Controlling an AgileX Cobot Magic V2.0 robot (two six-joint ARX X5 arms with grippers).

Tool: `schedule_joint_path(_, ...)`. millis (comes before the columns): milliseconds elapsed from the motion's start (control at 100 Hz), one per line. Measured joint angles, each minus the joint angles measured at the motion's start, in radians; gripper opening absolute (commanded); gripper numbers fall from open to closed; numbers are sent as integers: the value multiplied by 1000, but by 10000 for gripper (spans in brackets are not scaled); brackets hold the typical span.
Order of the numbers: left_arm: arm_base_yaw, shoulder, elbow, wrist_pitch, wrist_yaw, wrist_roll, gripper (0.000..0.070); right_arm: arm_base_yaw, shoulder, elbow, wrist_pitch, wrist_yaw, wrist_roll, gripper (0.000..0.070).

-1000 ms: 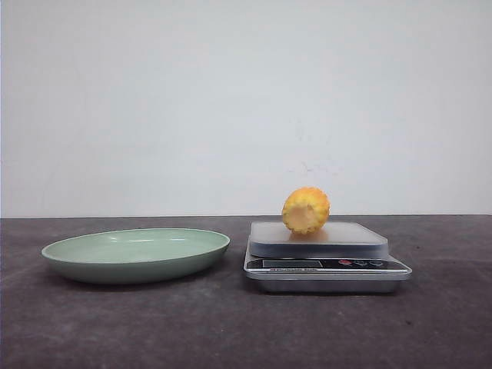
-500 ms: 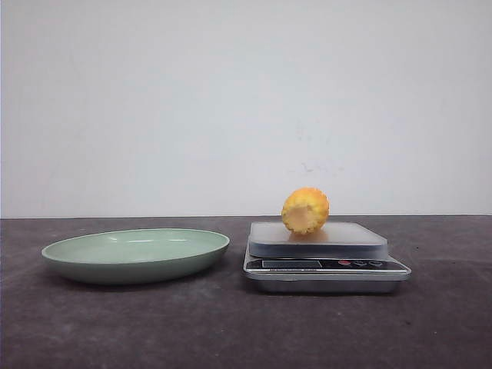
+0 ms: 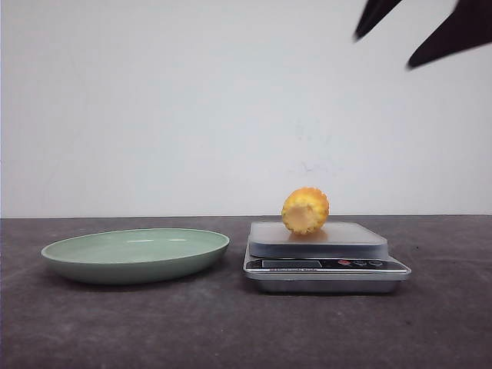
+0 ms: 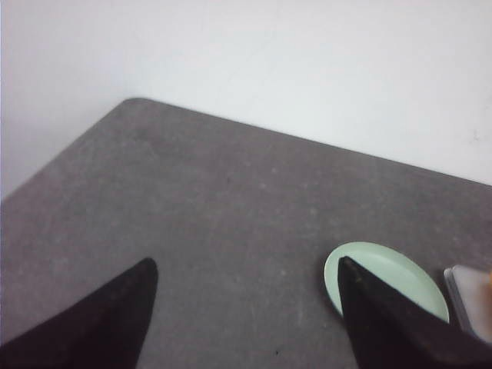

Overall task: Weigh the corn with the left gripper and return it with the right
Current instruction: 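Lower the right gripper onto the corn on the scale and grasp it, then lift the corn with the right gripper and carry it over the plate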

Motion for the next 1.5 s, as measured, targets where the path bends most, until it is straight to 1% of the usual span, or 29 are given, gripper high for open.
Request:
schedule_joint_path(200,0,-64,-207,46,3,-3,432,71,243,116,14,50,10,582)
schedule_joint_path(310,0,-67,-306,60,37,-5,432,98,358,169,13,70,23,581)
schedule_joint_path(350,0,-67,-335,70,51,-5,432,105,393,184,8,90,25,581)
schedule_joint_path(450,0,-67,-377,96,79,-5,432,122,456,198,-6,143,29,581)
schedule_joint_path(620,0,-67,-389,111,80,-5,432,126,518,198,-26,147,52,571)
schedule_joint_path(690,0,-67,-389,110,80,-5,432,127,535,198,-37,148,66,528)
schedule_joint_path(750,0,-67,-389,110,80,-5,432,126,547,198,-43,147,76,512)
schedule_joint_path(790,0,-67,-389,110,80,-5,432,127,556,198,-44,146,80,465)
schedule_joint_path(810,0,-67,-389,110,80,-5,432,127,560,198,-45,146,83,418)
schedule_joint_path(820,0,-67,-389,111,80,-4,432,127,561,198,-46,146,85,408)
schedule_joint_path(850,0,-68,-389,110,80,-4,432,127,566,198,-50,146,88,320)
schedule_joint_path(860,0,-68,-389,110,80,-4,432,127,568,198,-50,146,90,306)
schedule_joint_path(920,0,-68,-389,110,80,-4,432,127,574,198,-51,148,98,150)
schedule_joint_path(970,0,-68,-389,110,80,-4,432,128,575,198,-50,156,102,49)
schedule_joint_path(1000,0,-68,-389,110,80,-4,432,129,575,200,-49,170,103,2)
schedule_joint_path(1080,0,-68,-389,110,80,-4,432,134,575,200,-38,188,104,0)
schedule_joint_path(1220,0,-68,-389,110,80,-3,432,135,561,200,-40,191,103,0)
schedule_joint_path(1350,0,-68,-389,110,80,-2,432,150,468,200,-43,193,96,0)
schedule_joint_path(1430,0,-68,-389,110,80,-2,432,175,391,220,-45,176,92,0)
schedule_joint_path(1500,0,-68,-389,111,80,-2,432,208,359,282,-45,149,87,0)
